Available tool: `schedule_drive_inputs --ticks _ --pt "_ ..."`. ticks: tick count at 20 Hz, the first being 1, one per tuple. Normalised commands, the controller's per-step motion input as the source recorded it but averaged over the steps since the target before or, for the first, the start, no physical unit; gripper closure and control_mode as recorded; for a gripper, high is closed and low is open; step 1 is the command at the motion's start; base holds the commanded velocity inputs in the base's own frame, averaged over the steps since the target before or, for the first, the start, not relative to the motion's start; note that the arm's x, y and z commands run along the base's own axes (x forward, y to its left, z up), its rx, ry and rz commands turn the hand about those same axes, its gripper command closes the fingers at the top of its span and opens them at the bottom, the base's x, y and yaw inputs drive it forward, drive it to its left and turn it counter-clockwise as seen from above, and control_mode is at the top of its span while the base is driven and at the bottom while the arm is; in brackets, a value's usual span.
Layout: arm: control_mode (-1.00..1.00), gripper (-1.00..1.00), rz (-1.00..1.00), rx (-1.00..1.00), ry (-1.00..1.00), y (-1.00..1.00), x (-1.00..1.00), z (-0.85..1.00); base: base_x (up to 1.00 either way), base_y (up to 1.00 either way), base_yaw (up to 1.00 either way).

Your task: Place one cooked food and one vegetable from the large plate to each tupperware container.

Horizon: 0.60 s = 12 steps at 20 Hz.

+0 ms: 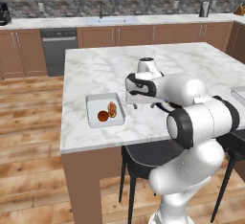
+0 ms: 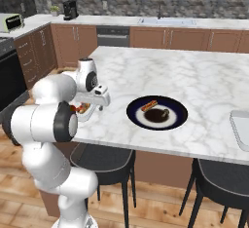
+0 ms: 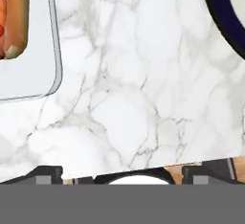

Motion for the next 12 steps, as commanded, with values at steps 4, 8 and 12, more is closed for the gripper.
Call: schedule_drive_inputs --ticks 4,8,12 --pt "-1.00 -1.00 -0.03 0.00 -0.04 -0.82 -0.79 0.06 0.00 0.00 0.00" --pt "-1.00 -1.00 0.00 0.00 0.00 -0.28 -0.22 0.00 0.00 0.00 0.00" --pt "-1.00 -1.00 0.00 0.00 0.00 0.00 0.00 0.00 0.00 0.00 0.00"
